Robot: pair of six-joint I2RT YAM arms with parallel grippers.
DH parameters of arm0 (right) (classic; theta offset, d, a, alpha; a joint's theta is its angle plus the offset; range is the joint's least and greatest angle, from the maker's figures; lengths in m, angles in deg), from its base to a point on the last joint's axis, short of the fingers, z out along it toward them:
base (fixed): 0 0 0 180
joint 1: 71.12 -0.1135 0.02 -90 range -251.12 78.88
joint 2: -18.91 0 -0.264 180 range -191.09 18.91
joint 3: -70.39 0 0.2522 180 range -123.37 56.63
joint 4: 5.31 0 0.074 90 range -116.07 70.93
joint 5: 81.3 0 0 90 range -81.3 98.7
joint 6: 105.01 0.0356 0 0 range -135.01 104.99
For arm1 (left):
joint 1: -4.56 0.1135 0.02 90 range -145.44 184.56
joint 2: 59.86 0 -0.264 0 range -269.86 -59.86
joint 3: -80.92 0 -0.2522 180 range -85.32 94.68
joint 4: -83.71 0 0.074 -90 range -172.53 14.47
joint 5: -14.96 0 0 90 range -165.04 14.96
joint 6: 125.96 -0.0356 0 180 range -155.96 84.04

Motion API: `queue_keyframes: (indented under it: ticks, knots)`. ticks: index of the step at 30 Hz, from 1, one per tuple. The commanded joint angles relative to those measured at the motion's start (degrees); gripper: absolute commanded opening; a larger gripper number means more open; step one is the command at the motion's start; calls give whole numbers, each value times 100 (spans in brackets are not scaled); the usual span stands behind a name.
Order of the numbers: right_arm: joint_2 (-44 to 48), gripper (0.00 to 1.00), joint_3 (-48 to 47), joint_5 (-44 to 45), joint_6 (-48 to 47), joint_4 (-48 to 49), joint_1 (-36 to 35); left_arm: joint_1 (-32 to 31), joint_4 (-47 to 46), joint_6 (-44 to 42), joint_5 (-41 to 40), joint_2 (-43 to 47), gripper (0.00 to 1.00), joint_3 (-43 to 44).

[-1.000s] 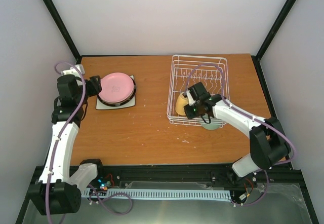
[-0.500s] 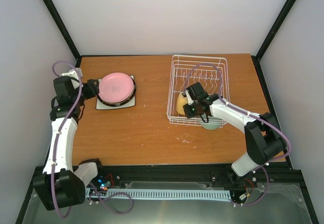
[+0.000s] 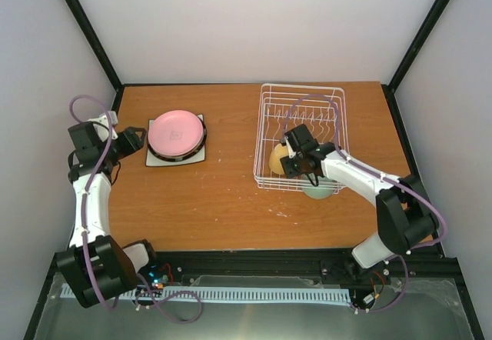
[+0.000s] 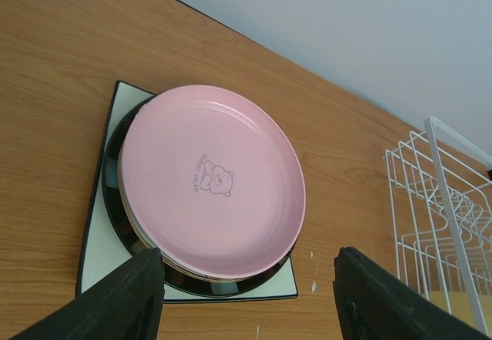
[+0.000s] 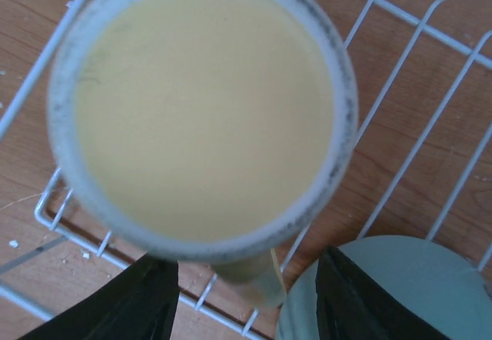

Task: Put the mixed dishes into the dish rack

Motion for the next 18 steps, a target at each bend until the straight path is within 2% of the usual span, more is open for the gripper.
queue_keyframes:
  ticks: [1, 4, 6, 13, 16, 18]
  knots:
    - [560, 52, -69, 144, 49, -294, -14, 121, -46, -155, 519, -283, 60, -50]
    - [1024, 56, -131, 243, 59, -422, -14, 305, -179, -61, 1341, -535, 46, -175]
    - [1310, 57, -204, 311, 59, -524, -11, 338, -284, 0, 1618, -654, 41, -277]
    - [2266, 61, -568, 593, 70, -850, -2, 356, -246, -84, 1585, -948, 40, -353]
    - [2564, 63, -609, 623, 64, -807, -2, 362, -243, -82, 1598, -1170, 29, -267]
    - [2645, 64, -616, 597, 51, -785, 0, 356, -228, -91, 1562, -1314, 26, -152]
